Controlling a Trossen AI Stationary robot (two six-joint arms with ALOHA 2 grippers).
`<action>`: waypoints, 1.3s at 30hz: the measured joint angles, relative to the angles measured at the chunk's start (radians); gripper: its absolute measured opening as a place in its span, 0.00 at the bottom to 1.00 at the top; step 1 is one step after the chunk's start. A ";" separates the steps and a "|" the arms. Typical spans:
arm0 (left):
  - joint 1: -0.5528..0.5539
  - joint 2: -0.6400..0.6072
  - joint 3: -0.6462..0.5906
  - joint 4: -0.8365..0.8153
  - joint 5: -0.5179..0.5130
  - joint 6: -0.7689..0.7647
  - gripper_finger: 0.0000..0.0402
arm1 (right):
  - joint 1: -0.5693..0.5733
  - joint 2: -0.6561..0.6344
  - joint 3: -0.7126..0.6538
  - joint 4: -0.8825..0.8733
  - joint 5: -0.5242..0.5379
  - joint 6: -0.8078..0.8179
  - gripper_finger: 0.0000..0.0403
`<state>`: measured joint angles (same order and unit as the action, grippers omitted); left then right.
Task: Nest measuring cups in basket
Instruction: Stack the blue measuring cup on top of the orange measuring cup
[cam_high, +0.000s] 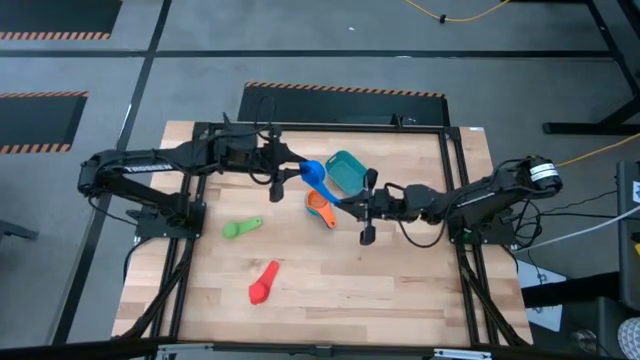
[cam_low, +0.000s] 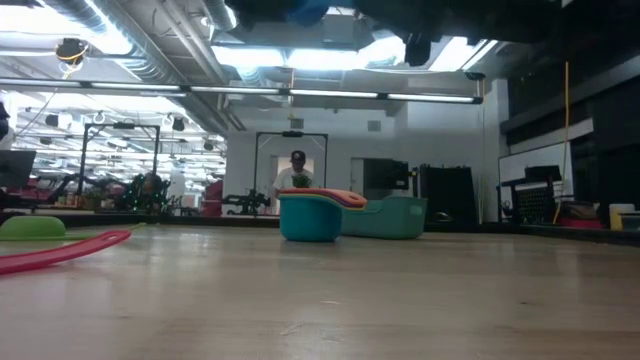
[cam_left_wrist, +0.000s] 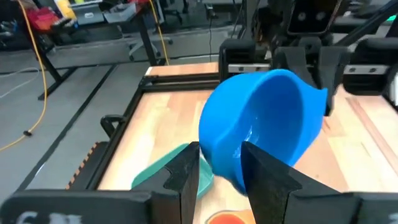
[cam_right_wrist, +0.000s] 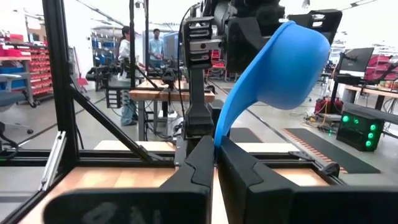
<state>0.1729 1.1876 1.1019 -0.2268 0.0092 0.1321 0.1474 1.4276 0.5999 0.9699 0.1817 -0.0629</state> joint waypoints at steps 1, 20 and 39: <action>0.000 0.008 0.000 0.006 0.000 0.000 0.28 | 0.000 0.004 0.000 0.000 0.000 0.000 0.04; 0.000 0.020 0.000 0.045 -0.052 -0.045 0.16 | 0.000 0.005 0.000 -0.001 0.004 -0.024 0.04; 0.002 0.018 0.000 0.044 -0.060 -0.041 0.07 | 0.001 0.004 0.000 -0.005 -0.002 -0.024 0.14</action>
<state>0.1746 1.2057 1.1019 -0.1829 -0.0505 0.0914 0.1486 1.4315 0.5999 0.9648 0.1794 -0.0872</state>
